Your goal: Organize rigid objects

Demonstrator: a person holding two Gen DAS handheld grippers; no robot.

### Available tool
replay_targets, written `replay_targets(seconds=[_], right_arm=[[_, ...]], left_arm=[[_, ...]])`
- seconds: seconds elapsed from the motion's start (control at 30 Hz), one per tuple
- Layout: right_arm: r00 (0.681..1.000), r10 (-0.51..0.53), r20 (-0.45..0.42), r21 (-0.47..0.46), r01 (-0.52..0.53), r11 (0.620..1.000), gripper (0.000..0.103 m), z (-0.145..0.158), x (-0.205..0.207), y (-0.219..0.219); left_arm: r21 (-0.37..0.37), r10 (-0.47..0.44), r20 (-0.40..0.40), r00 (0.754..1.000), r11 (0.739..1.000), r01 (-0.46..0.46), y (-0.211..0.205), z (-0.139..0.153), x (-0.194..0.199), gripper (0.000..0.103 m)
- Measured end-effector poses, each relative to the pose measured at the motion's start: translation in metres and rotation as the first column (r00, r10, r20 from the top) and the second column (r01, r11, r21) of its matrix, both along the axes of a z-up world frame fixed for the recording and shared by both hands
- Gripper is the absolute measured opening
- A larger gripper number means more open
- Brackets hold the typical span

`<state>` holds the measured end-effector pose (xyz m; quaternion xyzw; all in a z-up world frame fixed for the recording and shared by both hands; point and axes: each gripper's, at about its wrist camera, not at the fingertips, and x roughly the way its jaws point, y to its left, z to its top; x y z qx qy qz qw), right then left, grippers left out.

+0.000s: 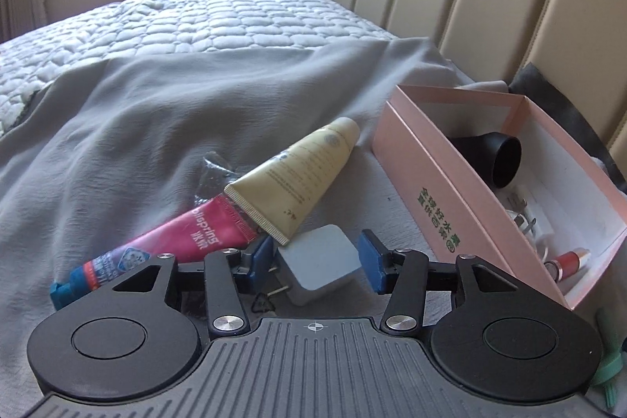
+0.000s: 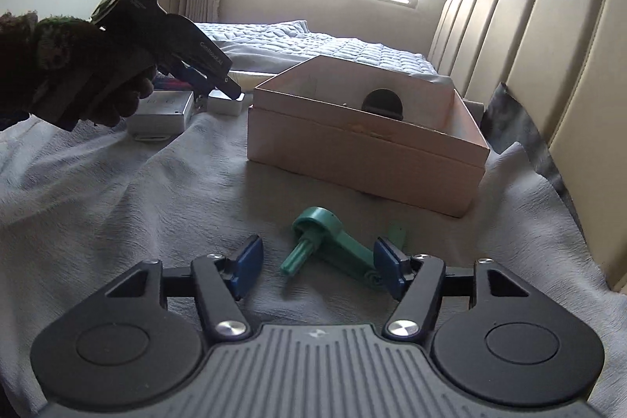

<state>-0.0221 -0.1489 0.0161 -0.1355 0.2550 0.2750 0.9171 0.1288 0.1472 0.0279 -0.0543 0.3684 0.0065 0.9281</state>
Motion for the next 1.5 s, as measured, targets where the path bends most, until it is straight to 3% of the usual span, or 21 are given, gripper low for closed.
replay_targets(seconds=[0.1,0.3,0.37,0.47,0.53,0.67,0.8,1.1,1.27,1.37,1.4,1.5], right_arm=[[1.0,-0.023,-0.004,0.008,0.023,1.0,0.077,-0.004,0.002,0.0],[0.999,-0.029,-0.016,0.025,0.029,0.999,0.081,-0.007,0.005,-0.002],[0.999,-0.036,-0.03,0.028,0.037,0.999,0.082,-0.008,0.008,-0.003],[0.997,-0.039,-0.065,0.048,0.043,0.998,0.083,-0.009,0.013,-0.006],[0.995,-0.042,-0.091,0.065,0.048,0.997,0.083,-0.009,0.016,-0.008],[0.993,-0.044,-0.106,0.074,0.052,0.996,0.084,-0.01,0.019,-0.009],[0.994,-0.045,-0.103,0.07,0.052,0.996,0.084,-0.011,0.019,-0.007],[0.99,-0.039,-0.138,0.078,0.05,0.996,0.087,-0.012,0.024,-0.007],[0.985,-0.027,-0.172,0.101,0.045,0.994,0.088,-0.013,0.03,-0.009],[0.977,0.008,-0.214,0.132,0.02,0.991,0.094,-0.014,0.035,-0.013],[0.97,0.037,-0.241,0.15,0.0,0.989,0.101,-0.014,0.039,-0.015],[0.95,0.081,-0.3,0.186,-0.025,0.982,0.103,-0.012,0.048,-0.021]], left_arm=[[0.022,-0.01,-0.008,1.0,1.0,0.011,-0.005,-0.001,0.002,0.055],[0.016,-0.09,-0.026,0.996,0.996,0.09,-0.01,0.005,-0.016,0.055],[0.006,-0.129,-0.047,0.991,0.992,0.129,-0.014,0.003,-0.024,0.045],[0.052,-0.172,-0.044,0.984,0.983,0.174,-0.028,-0.005,-0.037,0.044],[0.102,-0.16,-0.015,0.987,0.982,0.161,-0.037,-0.008,-0.043,0.044],[0.053,-0.082,0.028,0.996,0.995,0.08,-0.032,-0.008,-0.036,0.044],[0.041,-0.006,0.013,1.0,0.999,0.005,-0.028,-0.01,-0.022,0.045],[0.066,0.036,-0.004,0.999,0.997,-0.035,-0.034,-0.015,-0.017,0.044],[0.082,0.013,-0.001,1.0,0.997,-0.012,-0.035,-0.015,-0.019,0.04],[0.047,0.005,0.013,1.0,0.999,-0.005,-0.033,-0.011,-0.028,0.037],[0.029,-0.003,0.027,1.0,1.0,0.002,-0.032,-0.007,-0.035,0.037],[-0.001,-0.05,0.083,0.995,0.999,0.05,-0.039,0.005,-0.068,0.037]])
